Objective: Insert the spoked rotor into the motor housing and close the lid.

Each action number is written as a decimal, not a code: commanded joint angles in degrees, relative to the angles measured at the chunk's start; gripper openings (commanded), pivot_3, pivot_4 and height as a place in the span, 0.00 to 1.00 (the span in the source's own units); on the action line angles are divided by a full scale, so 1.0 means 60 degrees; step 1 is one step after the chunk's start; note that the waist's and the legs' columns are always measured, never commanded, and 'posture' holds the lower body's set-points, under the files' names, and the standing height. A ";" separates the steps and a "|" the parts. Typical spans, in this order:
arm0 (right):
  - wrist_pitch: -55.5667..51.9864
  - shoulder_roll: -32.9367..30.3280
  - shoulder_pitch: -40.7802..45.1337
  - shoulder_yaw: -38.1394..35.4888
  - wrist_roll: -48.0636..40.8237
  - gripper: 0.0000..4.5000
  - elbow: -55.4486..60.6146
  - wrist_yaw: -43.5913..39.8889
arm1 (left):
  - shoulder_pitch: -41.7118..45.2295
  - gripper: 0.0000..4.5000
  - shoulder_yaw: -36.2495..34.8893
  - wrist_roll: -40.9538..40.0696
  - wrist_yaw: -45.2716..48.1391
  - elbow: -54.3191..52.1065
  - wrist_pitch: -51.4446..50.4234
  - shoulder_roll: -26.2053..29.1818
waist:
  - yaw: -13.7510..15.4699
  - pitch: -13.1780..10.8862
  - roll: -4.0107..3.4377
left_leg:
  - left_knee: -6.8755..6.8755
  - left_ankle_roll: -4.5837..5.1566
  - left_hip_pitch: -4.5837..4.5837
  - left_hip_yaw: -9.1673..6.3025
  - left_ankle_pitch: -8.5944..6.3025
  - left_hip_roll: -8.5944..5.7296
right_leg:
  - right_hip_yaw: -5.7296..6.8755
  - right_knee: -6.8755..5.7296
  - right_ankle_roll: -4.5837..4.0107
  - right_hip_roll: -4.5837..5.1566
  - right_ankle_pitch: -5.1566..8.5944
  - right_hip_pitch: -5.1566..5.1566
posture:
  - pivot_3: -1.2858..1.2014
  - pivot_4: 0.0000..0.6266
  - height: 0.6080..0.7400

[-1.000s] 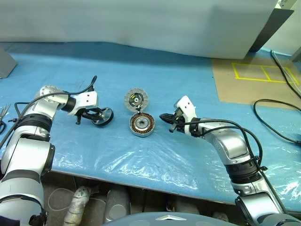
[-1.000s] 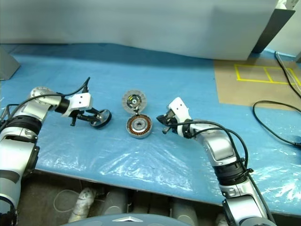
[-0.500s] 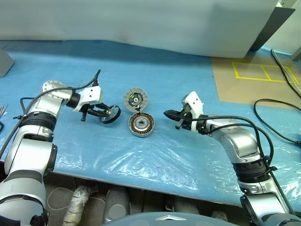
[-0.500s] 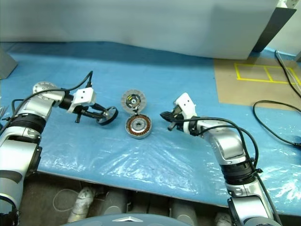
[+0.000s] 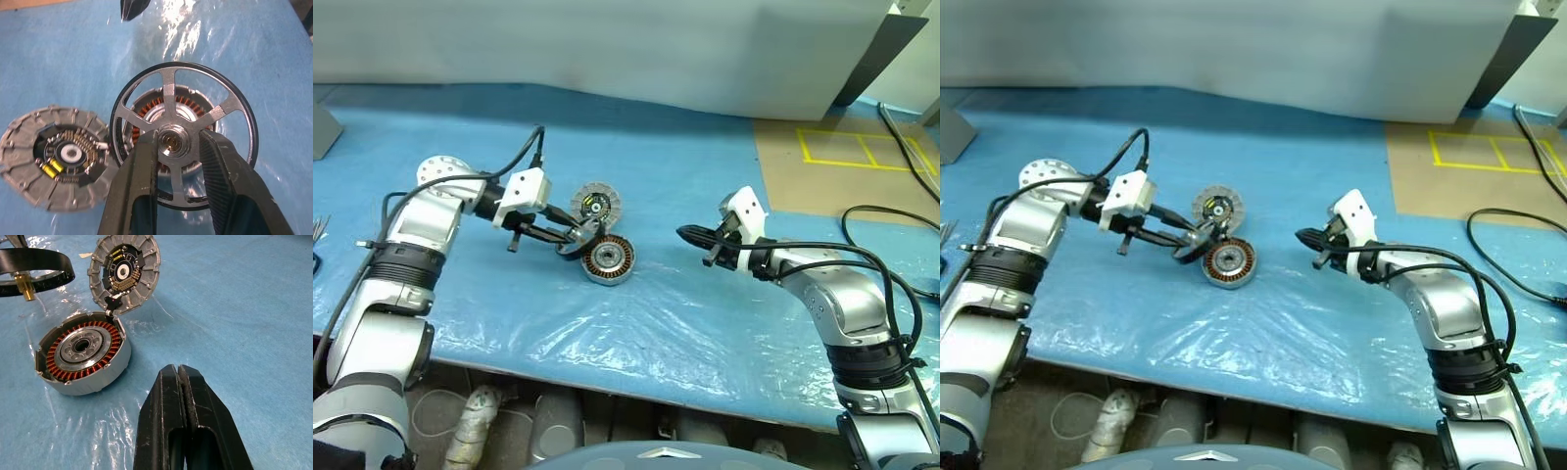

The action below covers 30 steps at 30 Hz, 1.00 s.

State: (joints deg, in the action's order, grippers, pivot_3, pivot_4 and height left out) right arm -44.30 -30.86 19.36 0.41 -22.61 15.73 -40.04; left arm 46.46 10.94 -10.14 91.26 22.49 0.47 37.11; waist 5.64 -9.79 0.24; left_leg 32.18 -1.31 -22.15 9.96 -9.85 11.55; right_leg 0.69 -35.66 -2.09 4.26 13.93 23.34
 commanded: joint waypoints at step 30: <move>0.0144 0.0048 -0.0278 -0.0051 -0.0005 0.00 0.0333 0.0714 | -0.0545 0.21 0.0547 0.0982 -0.1753 -0.0396 0.0568 -0.0608 | -0.0020 0.0000 -0.0001 | 0.0001 0.0001 0.0002 -0.0001 0.0000 -0.0002 | -0.0004 0.0004 0.0002 -0.0003 -0.0001 -0.0002 | 0.52 0.24 1.00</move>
State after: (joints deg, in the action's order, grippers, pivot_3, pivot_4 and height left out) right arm -44.20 -30.51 17.29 0.71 -22.41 15.73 -35.99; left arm 41.87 14.18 -4.78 81.25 20.29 2.63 33.31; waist 5.52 -9.80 0.23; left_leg 32.19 -1.30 -22.14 9.96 -9.85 11.54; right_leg 0.67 -35.64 -2.08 4.24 13.93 23.33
